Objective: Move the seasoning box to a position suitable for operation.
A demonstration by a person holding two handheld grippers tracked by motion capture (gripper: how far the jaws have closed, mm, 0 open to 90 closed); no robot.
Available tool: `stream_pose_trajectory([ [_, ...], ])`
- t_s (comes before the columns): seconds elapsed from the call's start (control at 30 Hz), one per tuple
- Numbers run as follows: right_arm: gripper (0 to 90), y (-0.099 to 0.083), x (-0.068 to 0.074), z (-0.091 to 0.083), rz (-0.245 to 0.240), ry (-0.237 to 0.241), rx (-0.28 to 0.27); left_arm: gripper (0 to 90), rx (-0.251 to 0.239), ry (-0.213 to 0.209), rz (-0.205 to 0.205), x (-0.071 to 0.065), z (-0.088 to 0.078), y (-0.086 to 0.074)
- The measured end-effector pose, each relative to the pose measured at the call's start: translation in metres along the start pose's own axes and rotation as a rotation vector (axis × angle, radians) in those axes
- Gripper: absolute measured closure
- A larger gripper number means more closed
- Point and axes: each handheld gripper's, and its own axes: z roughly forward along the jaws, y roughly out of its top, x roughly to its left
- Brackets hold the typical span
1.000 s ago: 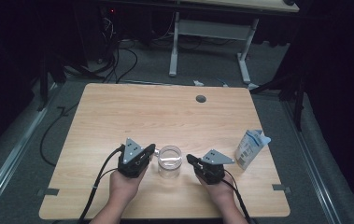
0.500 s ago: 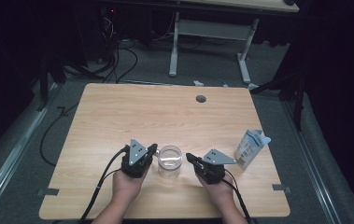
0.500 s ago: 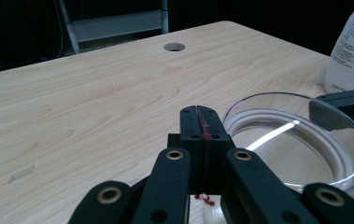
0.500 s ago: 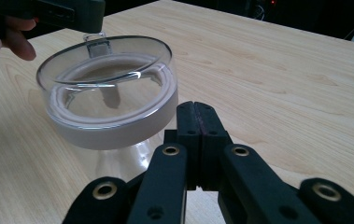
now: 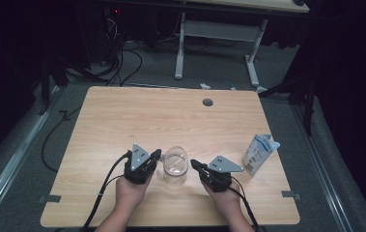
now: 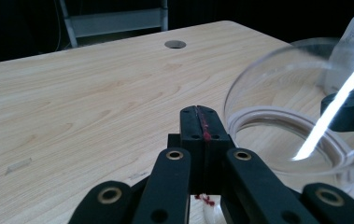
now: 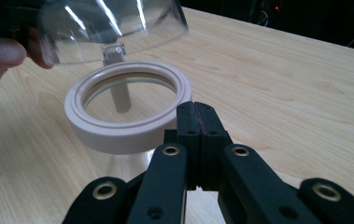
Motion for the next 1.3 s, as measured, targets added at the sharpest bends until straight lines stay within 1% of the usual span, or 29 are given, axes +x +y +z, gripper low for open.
stream_pose_trajectory([
  [0.1, 89.8, 0.003, 0.002, -0.002, -0.006, 0.006, -0.018, 90.0, -0.004, -0.001, 0.002, 0.000, 0.000, 0.002],
  [0.13, 89.8, 0.003, 0.002, -0.002, -0.006, 0.006, -0.018, 90.0, -0.004, -0.001, 0.003, 0.000, 0.000, 0.002],
  [0.17, 89.8, 0.005, 0.004, -0.003, -0.015, 0.013, -0.021, 90.0, -0.005, 0.002, 0.004, 0.000, 0.000, 0.001],
  [0.27, 89.8, 0.005, 0.006, -0.003, -0.017, 0.008, -0.024, 90.0, -0.004, 0.006, 0.003, 0.001, 0.000, 0.001],
  [0.3, 89.9, 0.005, 0.005, -0.003, -0.016, 0.006, -0.019, 90.0, 0.007, 0.014, 0.003, 0.003, 0.000, 0.000],
  [0.33, 89.9, 0.005, 0.005, -0.003, -0.016, 0.006, -0.019, 90.0, 0.007, 0.014, 0.003, 0.003, 0.000, 0.000],
  [0.4, 89.9, 0.003, 0.004, -0.002, -0.016, -0.001, -0.014, 90.0, 0.027, 0.013, -0.001, 0.004, 0.002, -0.006],
  [0.43, 89.9, 0.003, 0.004, -0.002, -0.016, -0.001, -0.014, 90.0, 0.027, 0.013, -0.001, 0.004, 0.002, -0.006],
  [0.5, 89.8, 0.003, 0.004, -0.001, -0.014, -0.004, -0.010, 90.0, 0.021, 0.019, 0.000, 0.004, 0.001, -0.009],
  [0.53, 89.8, 0.002, 0.003, -0.001, -0.016, -0.003, -0.007, 90.0, 0.002, 0.023, -0.013, 0.005, -0.002, -0.007],
  [0.6, 89.8, 0.002, 0.003, -0.001, -0.017, -0.003, -0.006, 90.0, -0.006, 0.023, -0.019, 0.006, -0.004, -0.005],
  [0.63, 89.8, 0.002, 0.003, -0.001, -0.013, -0.001, -0.004, 90.0, -0.011, 0.021, -0.019, 0.006, -0.006, -0.004],
  [0.7, 89.8, 0.001, 0.003, 0.000, -0.012, 0.001, -0.001, 90.0, -0.015, 0.015, -0.007, 0.003, -0.007, -0.001],
  [0.87, 89.8, 0.001, 0.003, 0.001, -0.007, 0.004, -0.001, 90.0, -0.020, 0.001, 0.003, -0.001, -0.005, 0.001],
  [0.93, 89.8, 0.001, 0.003, 0.000, -0.008, 0.005, 0.000, 90.0, -0.009, 0.000, 0.011, -0.002, -0.003, 0.000],
  [1.0, 89.8, 0.000, 0.003, 0.000, -0.006, 0.006, 0.000, 90.0, -0.015, -0.001, 0.003, -0.003, -0.002, 0.000],
  [1.03, 89.8, 0.000, 0.003, 0.000, -0.007, 0.007, -0.001, 90.0, -0.016, 0.002, 0.007, -0.003, -0.002, 0.000],
  [1.3, 89.9, 0.000, 0.004, 0.001, -0.002, 0.011, 0.002, 90.0, -0.014, 0.000, 0.010, -0.002, -0.001, -0.001],
])
